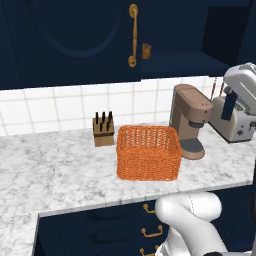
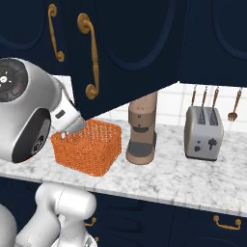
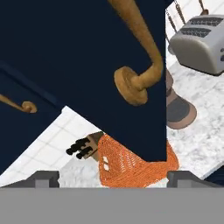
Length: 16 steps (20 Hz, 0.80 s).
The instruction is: Open the cabinet, pick up the bread from the cabinet and place it in the basket. Then move the basket to the dining counter.
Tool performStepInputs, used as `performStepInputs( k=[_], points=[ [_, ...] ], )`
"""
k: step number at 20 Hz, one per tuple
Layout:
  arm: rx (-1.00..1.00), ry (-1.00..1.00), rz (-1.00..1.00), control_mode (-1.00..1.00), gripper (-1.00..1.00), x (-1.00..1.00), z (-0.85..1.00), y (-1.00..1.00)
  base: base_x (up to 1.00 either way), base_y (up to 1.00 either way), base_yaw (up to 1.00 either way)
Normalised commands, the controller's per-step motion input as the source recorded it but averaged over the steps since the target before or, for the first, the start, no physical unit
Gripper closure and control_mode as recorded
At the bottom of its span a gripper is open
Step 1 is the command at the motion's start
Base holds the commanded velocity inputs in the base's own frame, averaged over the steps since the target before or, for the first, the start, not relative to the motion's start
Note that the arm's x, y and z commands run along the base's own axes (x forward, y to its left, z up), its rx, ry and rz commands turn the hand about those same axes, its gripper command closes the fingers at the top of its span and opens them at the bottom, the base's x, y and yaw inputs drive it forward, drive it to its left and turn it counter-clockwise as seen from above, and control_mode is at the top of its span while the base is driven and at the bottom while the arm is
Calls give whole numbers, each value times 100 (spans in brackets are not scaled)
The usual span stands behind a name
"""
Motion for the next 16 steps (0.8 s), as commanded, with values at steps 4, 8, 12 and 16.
performStepInputs(
  k=[4, 8, 12, 16],
  points=[
    [11, 31, -34, -100, -100, 24, 0, 100, 0, 0, 0],
    [15, 11, -39, -100, -100, 91, -18, 79, 0, 0, 0],
    [23, 9, -34, -100, -100, 98, -31, 30, 0, 0, 0],
    [35, -9, -13, -100, -100, 73, -30, -65, 0, 0, 0]
  ],
)
